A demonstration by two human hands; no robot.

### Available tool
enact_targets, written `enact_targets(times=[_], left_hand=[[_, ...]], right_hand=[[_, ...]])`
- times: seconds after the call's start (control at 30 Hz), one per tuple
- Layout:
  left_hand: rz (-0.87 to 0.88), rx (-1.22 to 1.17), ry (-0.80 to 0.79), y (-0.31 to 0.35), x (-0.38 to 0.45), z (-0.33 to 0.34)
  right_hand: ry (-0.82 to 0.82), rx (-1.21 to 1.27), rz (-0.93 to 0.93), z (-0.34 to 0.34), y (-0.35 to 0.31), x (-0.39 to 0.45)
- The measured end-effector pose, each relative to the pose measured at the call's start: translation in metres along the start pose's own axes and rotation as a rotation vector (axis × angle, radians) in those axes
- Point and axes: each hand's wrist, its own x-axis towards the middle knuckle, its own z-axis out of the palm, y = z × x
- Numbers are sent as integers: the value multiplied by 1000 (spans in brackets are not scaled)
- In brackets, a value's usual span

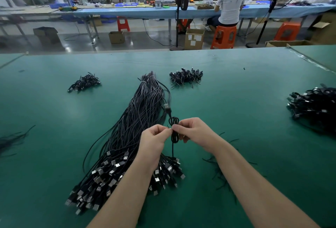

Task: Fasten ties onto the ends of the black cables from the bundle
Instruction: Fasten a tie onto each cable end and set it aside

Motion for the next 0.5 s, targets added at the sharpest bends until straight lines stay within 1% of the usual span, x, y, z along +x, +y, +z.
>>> enact_targets(times=[0.1, 0.13, 0.17, 0.23, 0.3, 0.37, 0.43, 0.47, 0.5], left_hand=[[375, 413, 22, 4, -6, 1], [478, 512, 15, 5, -7, 1], [540, 558, -6, 6, -8, 0], [562, 573, -49, 4, -8, -4], [477, 531, -55, 2, -8, -5], [297, 387, -35, 0, -5, -6], [94, 188, 12, -1, 0, -6], [7, 89, 32, -2, 2, -6], [-68, -15, 49, -2, 4, -6]], right_hand=[[-102, 164, 199, -4, -4, 2], [-141, 197, 252, -7, -6, 1], [-181, 216, 284, -10, -6, 1], [-240, 217, 305, -13, -5, -1], [-218, 211, 299, -11, -5, -2], [-74, 157, 235, -4, -2, 0], [135, -70, 41, 4, 3, 2], [219, -175, -83, 7, 5, 1], [263, -255, -207, 9, 7, 0]])
